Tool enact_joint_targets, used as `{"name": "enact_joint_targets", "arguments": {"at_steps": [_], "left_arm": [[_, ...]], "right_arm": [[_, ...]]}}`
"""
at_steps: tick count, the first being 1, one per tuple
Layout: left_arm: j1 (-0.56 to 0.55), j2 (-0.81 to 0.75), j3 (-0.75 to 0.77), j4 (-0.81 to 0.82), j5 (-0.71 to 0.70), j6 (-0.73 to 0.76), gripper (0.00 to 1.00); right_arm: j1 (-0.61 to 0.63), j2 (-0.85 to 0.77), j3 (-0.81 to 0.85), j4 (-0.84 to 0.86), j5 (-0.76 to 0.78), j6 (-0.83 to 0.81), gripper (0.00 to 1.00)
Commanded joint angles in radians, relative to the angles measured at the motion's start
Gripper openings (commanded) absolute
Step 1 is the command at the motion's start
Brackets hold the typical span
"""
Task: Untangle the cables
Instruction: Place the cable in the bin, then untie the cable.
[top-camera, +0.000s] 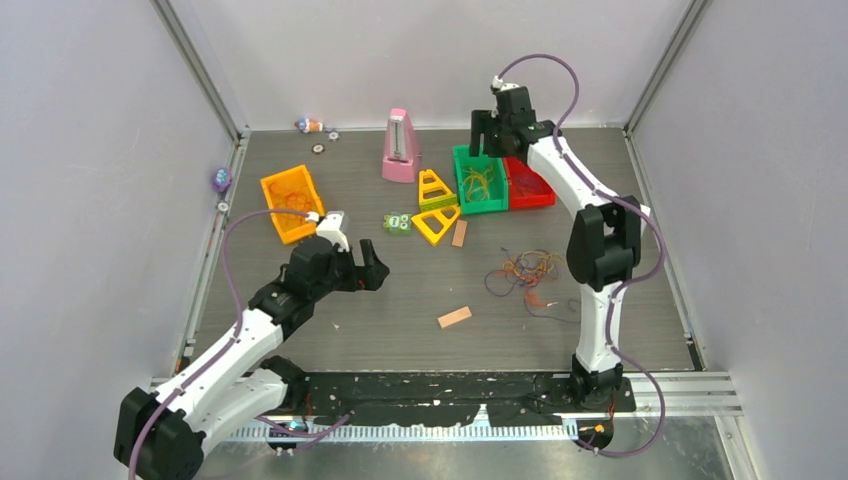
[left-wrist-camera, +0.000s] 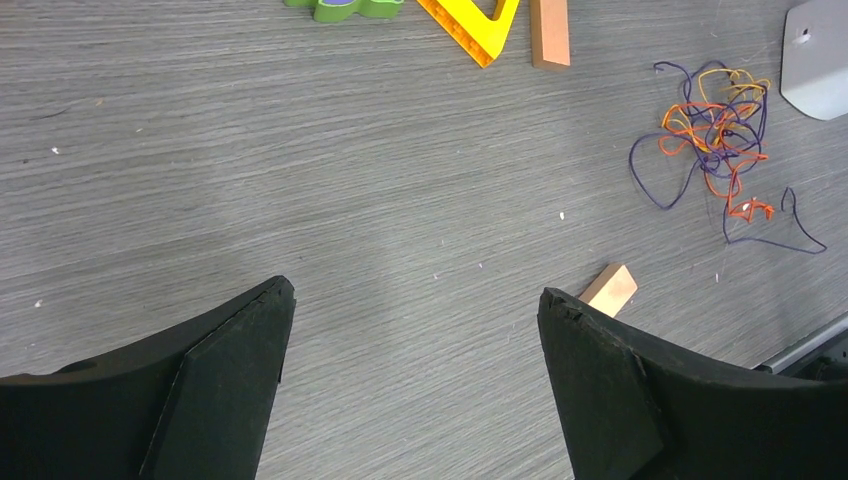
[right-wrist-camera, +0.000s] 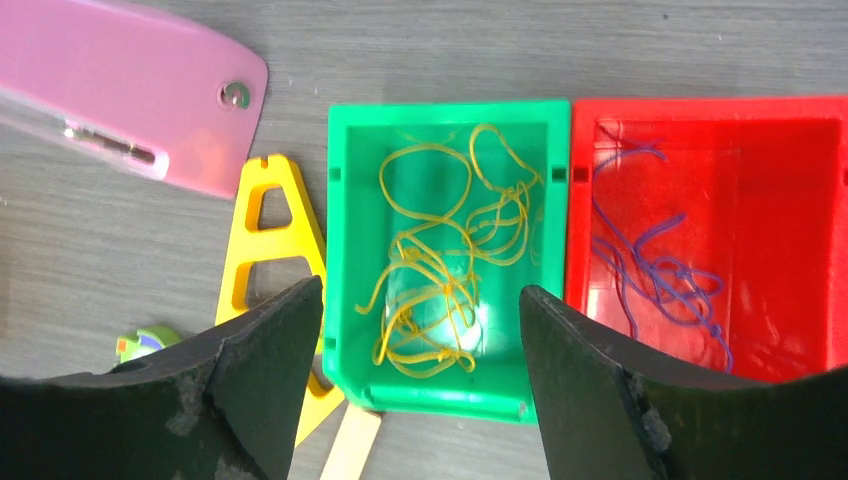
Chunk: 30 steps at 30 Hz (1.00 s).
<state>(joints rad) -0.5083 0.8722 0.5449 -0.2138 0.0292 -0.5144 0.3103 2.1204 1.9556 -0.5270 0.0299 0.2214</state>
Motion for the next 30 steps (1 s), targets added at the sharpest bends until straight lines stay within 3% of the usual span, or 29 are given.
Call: {"name": "enact_joint_targets", "arguments": {"at_steps": [1, 9, 14, 16, 19, 26, 30], "left_arm": [[0.002, -0.025, 0.036, 0.005, 0.023, 0.022, 0.93], [0.001, -0.027, -0.002, 0.064, 0.074, 0.028, 0.98], [-0.001, -0.025, -0.042, 0.176, 0.16, 0.046, 1.0], [-0.001, -0.026, -0.057, 0.205, 0.17, 0.048, 1.0], [-0.001, -0.02, -0.079, 0.254, 0.174, 0.05, 0.99], [-0.021, 0.027, -0.172, 0.494, 0.246, 0.058, 1.0], [-0.036, 0.061, -0.225, 0.619, 0.276, 0.094, 1.0]], "right_arm": [[0.0, -0.16, -0.154, 0.068, 0.021, -0.028, 0.8], [0.001, -0.528, -0.734, 0.233, -0.007, -0.017, 0.8], [0.001, -0.689, -0.953, 0.277, -0.075, 0.009, 0.79], [0.002, -0.762, -1.052, 0.298, -0.105, 0.034, 0.82], [0.004, -0.9, -1.203, 0.279, -0.019, 0.091, 0.96], [0.004, -1.119, -1.353, 0.11, 0.244, 0.187, 0.97], [0.004, -1.104, -1.374, 0.095, 0.205, 0.229, 0.98]]}}
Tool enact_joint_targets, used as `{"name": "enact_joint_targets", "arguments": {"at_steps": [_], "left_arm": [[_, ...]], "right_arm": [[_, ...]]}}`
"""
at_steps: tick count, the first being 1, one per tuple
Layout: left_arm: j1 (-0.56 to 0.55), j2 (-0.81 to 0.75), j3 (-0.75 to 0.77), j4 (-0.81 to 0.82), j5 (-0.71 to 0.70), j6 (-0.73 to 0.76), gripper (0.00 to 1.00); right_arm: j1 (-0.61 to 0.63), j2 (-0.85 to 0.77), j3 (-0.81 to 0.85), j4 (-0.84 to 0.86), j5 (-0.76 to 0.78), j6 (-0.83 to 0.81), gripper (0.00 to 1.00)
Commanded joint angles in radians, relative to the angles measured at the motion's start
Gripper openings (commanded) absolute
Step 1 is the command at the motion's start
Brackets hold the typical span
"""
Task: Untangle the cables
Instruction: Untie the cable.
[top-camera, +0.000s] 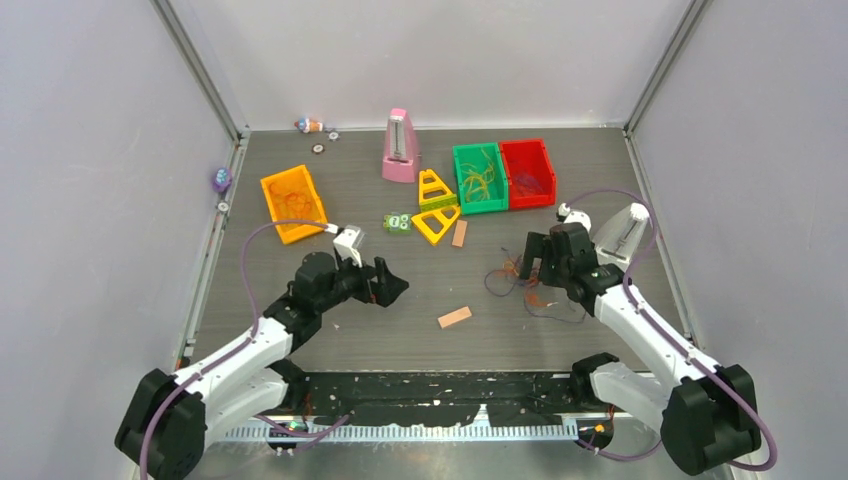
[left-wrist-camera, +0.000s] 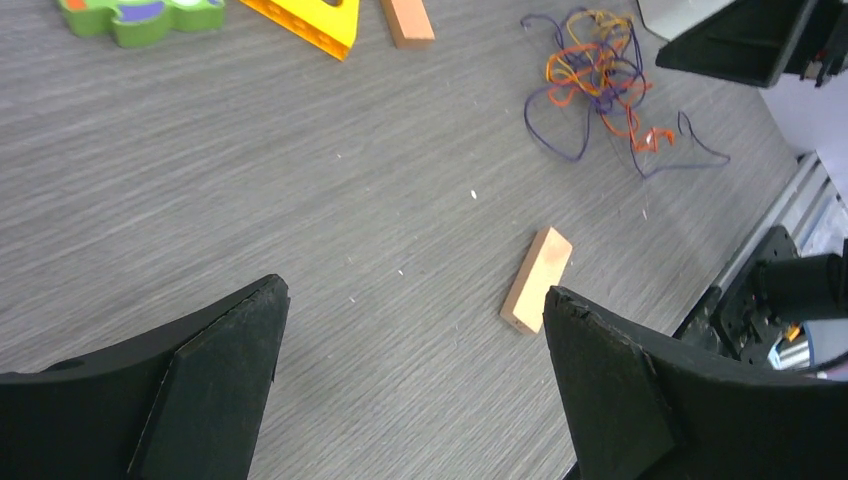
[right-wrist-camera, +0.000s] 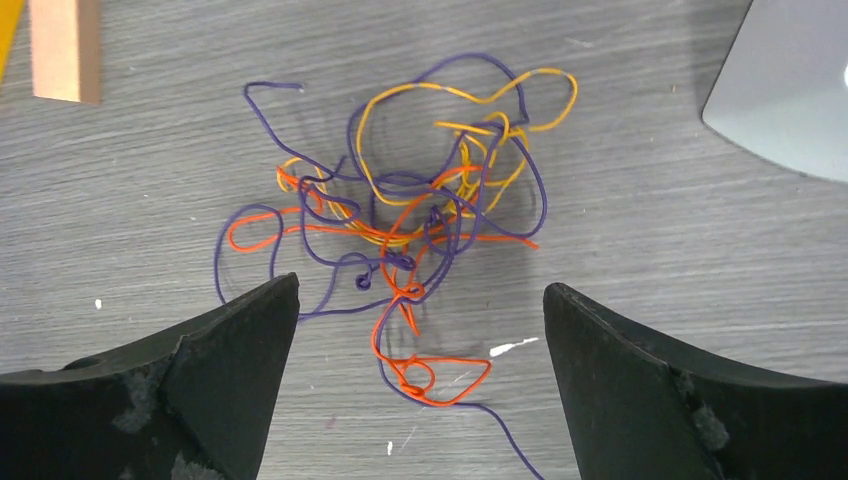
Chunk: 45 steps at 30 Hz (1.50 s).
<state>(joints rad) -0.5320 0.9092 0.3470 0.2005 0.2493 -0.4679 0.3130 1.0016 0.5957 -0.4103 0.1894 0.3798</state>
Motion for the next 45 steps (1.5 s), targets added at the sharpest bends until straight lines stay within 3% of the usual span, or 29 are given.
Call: {"name": "enact_joint_targets", "arguments": {"at_steps": [1, 10, 16, 20, 23, 27, 30, 38, 41, 45], "left_arm": [[-0.014, 0.03, -0.029, 0.216, 0.062, 0.053, 0.99], [-0.015, 0.068, -0.028, 0.288, 0.086, 0.07, 1.0], [-0.015, 0.091, -0.021, 0.296, 0.113, 0.064, 0.99], [-0.016, 0.099, -0.019, 0.296, 0.12, 0.064, 1.0], [-0.015, 0.109, -0.015, 0.297, 0.128, 0.065, 0.99], [-0.027, 0.134, -0.001, 0.283, 0.137, 0.072, 1.0], [-0.067, 0.157, 0.03, 0.229, 0.065, 0.089, 1.0], [-0.156, 0.254, 0.205, 0.059, 0.021, 0.143, 0.92], [-0.181, 0.307, 0.27, 0.019, 0.017, 0.16, 0.92], [-0.214, 0.411, 0.375, -0.03, 0.028, 0.165, 0.91]], "right_arm": [[0.001, 0.027, -0.016, -0.011, 0.033, 0.077, 0.98], [0.057, 0.251, -0.036, 0.105, -0.149, 0.069, 0.95], [0.248, 0.247, -0.043, 0.206, -0.304, 0.15, 0.92], [0.284, 0.165, -0.039, 0.227, -0.395, 0.179, 0.91], [0.285, 0.063, -0.015, 0.165, -0.32, 0.154, 0.91], [0.279, -0.022, 0.021, 0.024, -0.091, 0.132, 0.9], [0.261, -0.054, 0.022, -0.036, 0.029, 0.124, 0.9], [0.172, -0.032, -0.024, -0.062, 0.126, 0.155, 0.8], [0.136, -0.023, -0.038, -0.036, 0.098, 0.151, 0.7], [0.122, -0.025, -0.054, 0.0, 0.05, 0.126, 0.68]]}}
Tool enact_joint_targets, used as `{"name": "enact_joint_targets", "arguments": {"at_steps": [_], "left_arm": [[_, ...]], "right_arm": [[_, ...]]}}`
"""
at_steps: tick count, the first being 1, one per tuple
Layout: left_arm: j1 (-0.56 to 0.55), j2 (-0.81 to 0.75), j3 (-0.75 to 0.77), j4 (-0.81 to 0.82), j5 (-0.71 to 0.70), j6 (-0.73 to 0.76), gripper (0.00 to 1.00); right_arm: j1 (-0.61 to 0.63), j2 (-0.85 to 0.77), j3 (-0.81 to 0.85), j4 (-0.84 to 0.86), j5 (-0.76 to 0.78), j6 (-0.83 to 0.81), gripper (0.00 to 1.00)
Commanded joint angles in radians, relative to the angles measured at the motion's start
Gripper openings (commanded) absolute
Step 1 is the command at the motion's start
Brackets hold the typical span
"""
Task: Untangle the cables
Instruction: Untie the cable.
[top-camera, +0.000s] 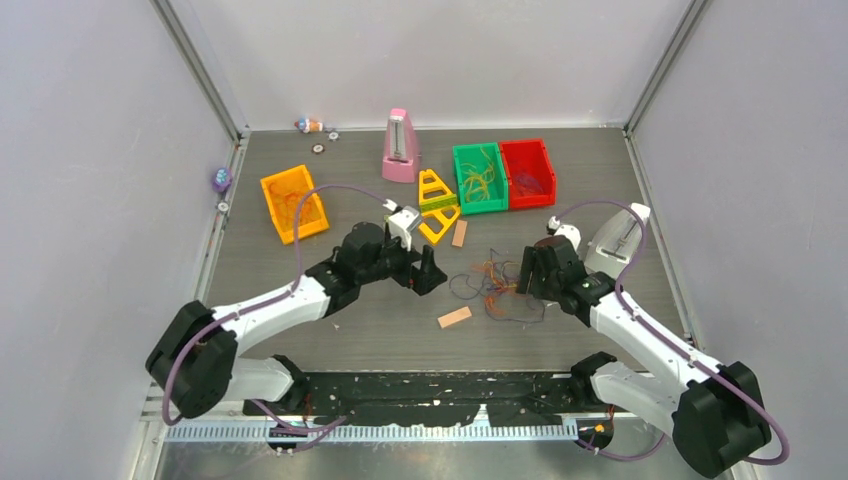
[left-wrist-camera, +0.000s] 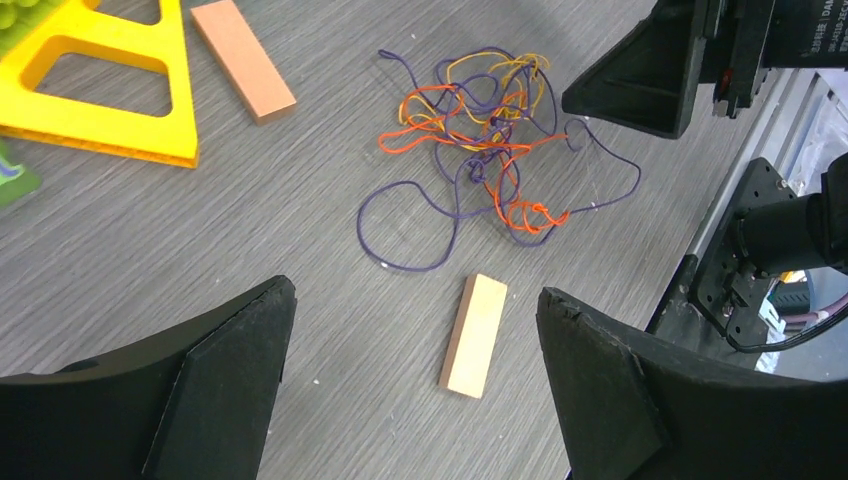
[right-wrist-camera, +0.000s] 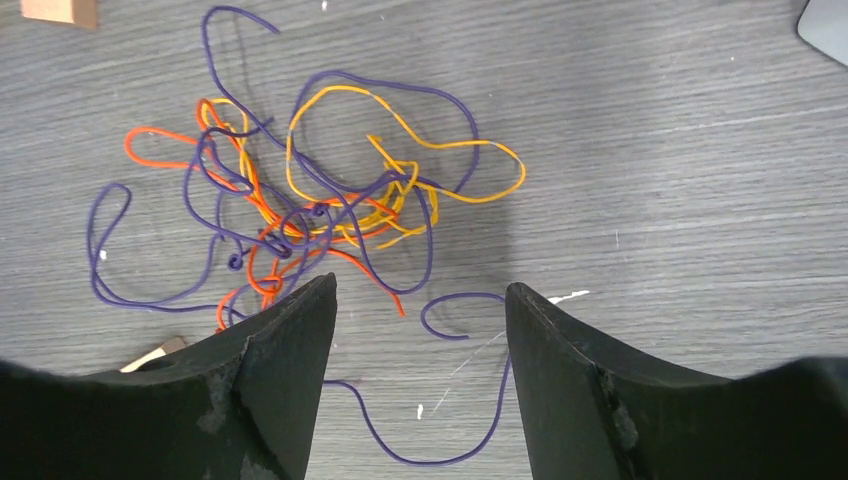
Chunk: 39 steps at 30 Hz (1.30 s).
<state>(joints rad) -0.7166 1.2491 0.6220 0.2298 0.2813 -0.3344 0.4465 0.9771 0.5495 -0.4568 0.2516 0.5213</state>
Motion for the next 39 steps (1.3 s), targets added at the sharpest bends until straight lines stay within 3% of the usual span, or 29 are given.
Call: {"name": "enact_joint_targets", "arguments": {"at_steps": [1, 7, 15, 22, 25, 30, 39], "left_arm": [[-0.036, 0.096, 0.128, -0.066, -0.002, 0.029, 0.91], [-0.057, 0.244, 0.294, -0.082, 0.047, 0.017, 0.9], [-0.077, 0.404, 0.334, -0.015, 0.087, 0.015, 0.89], [-0.107, 0.495, 0.439, -0.148, 0.081, 0.044, 0.84], [-0.126, 0.523, 0.485, -0.238, 0.029, 0.07, 0.79], [-0.13, 0.553, 0.512, -0.315, 0.023, 0.067, 0.67], [-0.139, 0.663, 0.617, -0.412, 0.044, 0.04, 0.63]], "right_arm": [[-0.012, 0.001, -0.008, 0.051, -0.018, -0.021, 0.68], [-0.02, 0.046, -0.006, 0.09, -0.066, -0.028, 0.65], [-0.022, 0.119, 0.013, 0.121, -0.046, -0.023, 0.6], [-0.034, 0.23, 0.033, 0.135, -0.008, -0.022, 0.53], [-0.037, 0.263, 0.032, 0.154, -0.031, -0.015, 0.43], [-0.037, 0.229, 0.032, 0.148, -0.042, -0.012, 0.07], [-0.037, 0.09, 0.01, 0.126, -0.049, -0.018, 0.05]]}}
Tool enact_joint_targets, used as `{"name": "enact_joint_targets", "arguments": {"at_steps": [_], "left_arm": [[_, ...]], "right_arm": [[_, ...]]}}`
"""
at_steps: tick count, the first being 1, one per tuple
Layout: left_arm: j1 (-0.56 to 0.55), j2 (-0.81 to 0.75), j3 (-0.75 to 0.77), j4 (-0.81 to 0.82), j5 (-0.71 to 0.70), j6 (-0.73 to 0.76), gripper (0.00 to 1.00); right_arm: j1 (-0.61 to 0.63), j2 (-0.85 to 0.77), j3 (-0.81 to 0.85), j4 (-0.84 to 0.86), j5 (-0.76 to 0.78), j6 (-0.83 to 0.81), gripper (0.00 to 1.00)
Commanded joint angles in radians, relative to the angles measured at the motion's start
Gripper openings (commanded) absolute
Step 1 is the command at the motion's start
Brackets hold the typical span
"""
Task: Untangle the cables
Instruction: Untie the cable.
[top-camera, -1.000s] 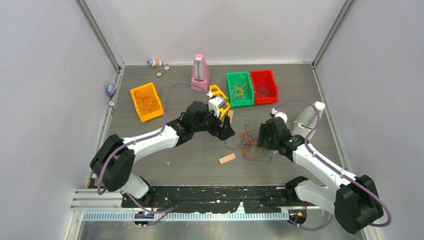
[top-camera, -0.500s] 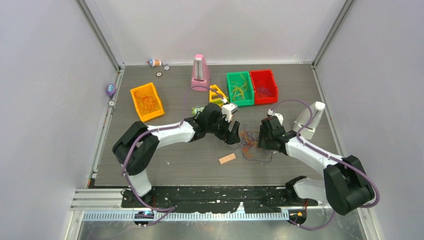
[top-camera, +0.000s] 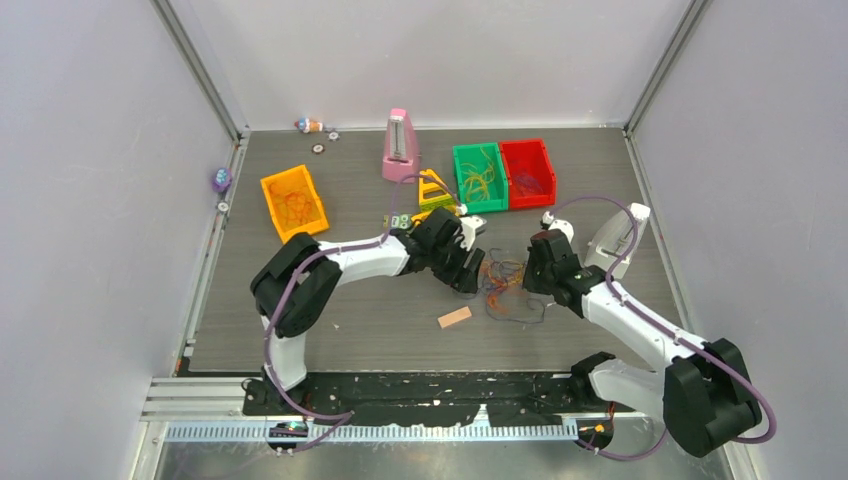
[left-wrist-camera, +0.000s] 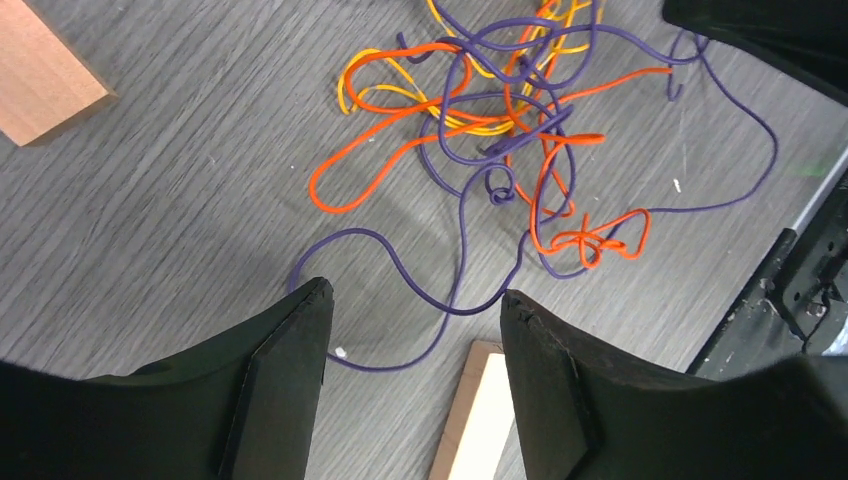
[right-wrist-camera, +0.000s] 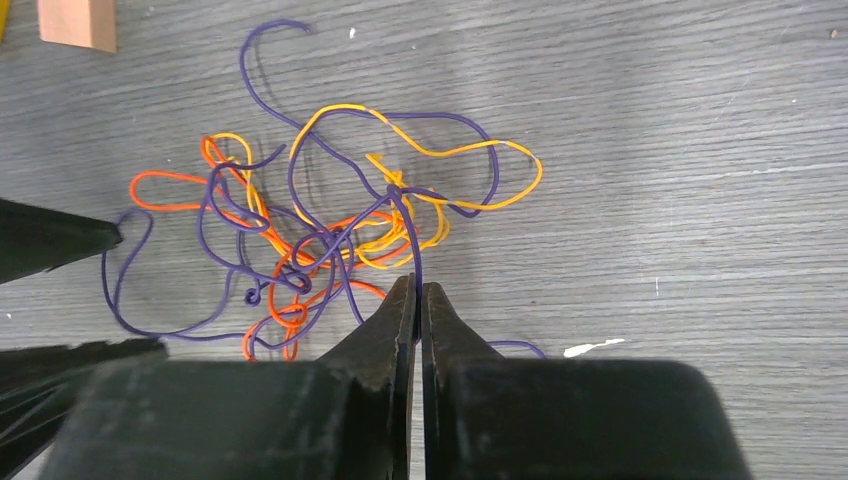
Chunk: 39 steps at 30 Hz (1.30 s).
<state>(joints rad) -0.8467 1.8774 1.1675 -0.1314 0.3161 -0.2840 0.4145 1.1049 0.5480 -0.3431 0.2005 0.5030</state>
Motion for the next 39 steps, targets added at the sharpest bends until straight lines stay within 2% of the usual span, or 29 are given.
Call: {"name": "enact_joint_targets", "arguments": {"at_steps": [1, 5, 7, 8, 9, 11, 12, 17, 24, 28, 34, 39], "left_arm": [[-0.011, 0.05, 0.087, -0.052, 0.017, -0.014, 0.64], [-0.021, 0.085, 0.126, -0.051, 0.041, -0.021, 0.65], [-0.022, 0.097, 0.128, -0.033, 0.048, -0.016, 0.61], [-0.022, 0.1, 0.129, -0.027, 0.05, -0.012, 0.54], [-0.023, 0.101, 0.128, -0.018, 0.053, -0.004, 0.42], [-0.022, 0.096, 0.126, -0.013, 0.036, 0.009, 0.1], [-0.021, 0.087, 0.125, -0.021, 0.012, 0.012, 0.0], [0.009, -0.008, 0.033, 0.015, -0.114, 0.0, 0.0], [0.123, -0.195, -0.182, 0.206, -0.125, -0.091, 0.0], [0.157, -0.271, -0.244, 0.212, -0.224, -0.109, 0.0], [0.212, -0.403, -0.355, 0.216, -0.421, -0.159, 0.0], [0.311, -0.529, -0.493, 0.315, -0.423, -0.244, 0.0]], "right_arm": [[-0.004, -0.04, 0.01, 0.011, 0.0, 0.002, 0.05], [-0.004, -0.047, 0.006, 0.011, 0.008, 0.004, 0.05], [-0.006, -0.052, 0.006, 0.007, 0.017, 0.008, 0.05], [-0.006, -0.055, 0.009, 0.002, 0.032, 0.015, 0.05], [-0.007, -0.062, 0.011, -0.009, 0.041, 0.02, 0.05], [-0.012, -0.086, 0.017, -0.029, 0.069, 0.035, 0.05], [-0.018, -0.098, 0.022, -0.048, 0.096, 0.047, 0.05], [-0.069, -0.235, 0.067, -0.131, 0.185, 0.035, 0.05], [-0.134, -0.388, 0.151, -0.272, 0.379, 0.017, 0.05], [-0.15, -0.446, 0.17, -0.32, 0.497, 0.059, 0.05], [-0.164, -0.472, 0.203, -0.373, 0.642, 0.111, 0.05], [-0.168, -0.441, 0.222, -0.398, 0.636, 0.109, 0.05]]}}
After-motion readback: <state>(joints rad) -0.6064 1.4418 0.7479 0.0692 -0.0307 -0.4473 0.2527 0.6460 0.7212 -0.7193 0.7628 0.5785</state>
